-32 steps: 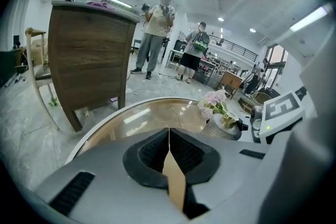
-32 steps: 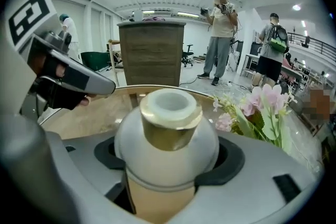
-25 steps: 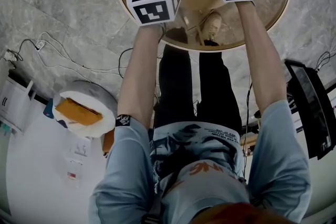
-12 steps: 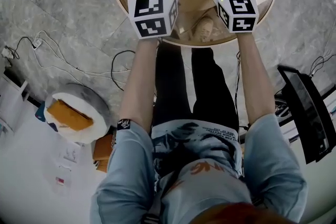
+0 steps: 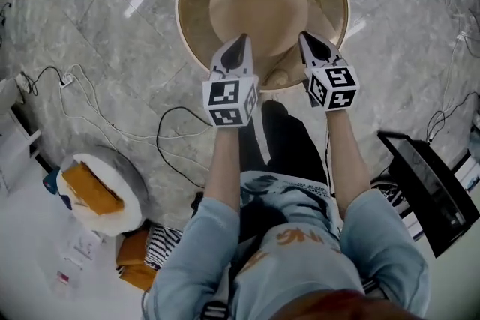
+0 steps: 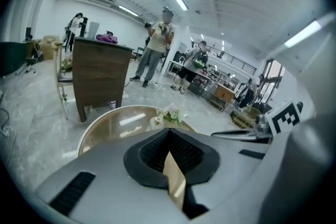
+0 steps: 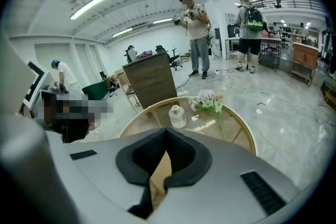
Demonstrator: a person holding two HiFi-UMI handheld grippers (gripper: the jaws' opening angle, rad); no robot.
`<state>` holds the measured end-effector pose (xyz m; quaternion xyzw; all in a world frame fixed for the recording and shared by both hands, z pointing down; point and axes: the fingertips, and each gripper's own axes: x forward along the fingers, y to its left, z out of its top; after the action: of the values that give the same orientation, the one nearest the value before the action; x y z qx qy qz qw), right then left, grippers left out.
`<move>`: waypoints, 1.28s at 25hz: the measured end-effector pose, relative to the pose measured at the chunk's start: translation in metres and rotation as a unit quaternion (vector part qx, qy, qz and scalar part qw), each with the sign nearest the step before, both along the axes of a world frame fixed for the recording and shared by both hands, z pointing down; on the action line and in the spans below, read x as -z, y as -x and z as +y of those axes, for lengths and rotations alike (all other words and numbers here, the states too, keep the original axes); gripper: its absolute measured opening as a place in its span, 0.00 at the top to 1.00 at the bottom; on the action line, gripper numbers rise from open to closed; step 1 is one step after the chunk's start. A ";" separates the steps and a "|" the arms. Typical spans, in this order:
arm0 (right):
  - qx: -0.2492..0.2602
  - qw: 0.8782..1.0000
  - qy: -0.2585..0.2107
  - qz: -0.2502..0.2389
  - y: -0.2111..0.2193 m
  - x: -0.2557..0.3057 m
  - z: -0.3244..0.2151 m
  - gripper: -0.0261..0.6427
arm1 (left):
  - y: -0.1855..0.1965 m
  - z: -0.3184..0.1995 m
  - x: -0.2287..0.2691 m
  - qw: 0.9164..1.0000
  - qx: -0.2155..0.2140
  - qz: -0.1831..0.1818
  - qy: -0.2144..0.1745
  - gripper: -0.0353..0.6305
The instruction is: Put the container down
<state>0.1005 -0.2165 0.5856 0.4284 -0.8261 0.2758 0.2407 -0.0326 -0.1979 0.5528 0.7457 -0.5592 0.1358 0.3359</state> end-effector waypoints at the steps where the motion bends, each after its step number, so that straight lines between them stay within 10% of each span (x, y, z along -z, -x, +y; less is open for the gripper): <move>1: -0.010 1.000 -0.008 -0.009 -0.004 0.017 -0.001 0.94 | -0.005 0.002 0.019 1.000 0.008 0.009 -0.010 0.91; 10: -0.105 0.987 -0.108 -0.060 -0.031 0.184 0.010 0.94 | -0.024 0.012 0.188 0.990 0.094 0.028 -0.101 0.91; 16: -0.140 0.969 -0.184 -0.082 -0.060 0.286 0.002 0.94 | -0.053 -0.002 0.292 0.980 0.041 -0.021 -0.191 0.91; 32: -0.086 0.938 -0.336 -0.028 -0.101 0.414 -0.002 0.94 | -0.058 0.003 0.380 0.948 0.035 -0.101 -0.301 0.91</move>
<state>0.2019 -0.2183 0.1716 0.5457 -0.8371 0.0136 0.0355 0.0257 -0.1949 0.1725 0.7742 -0.6311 0.0242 0.0418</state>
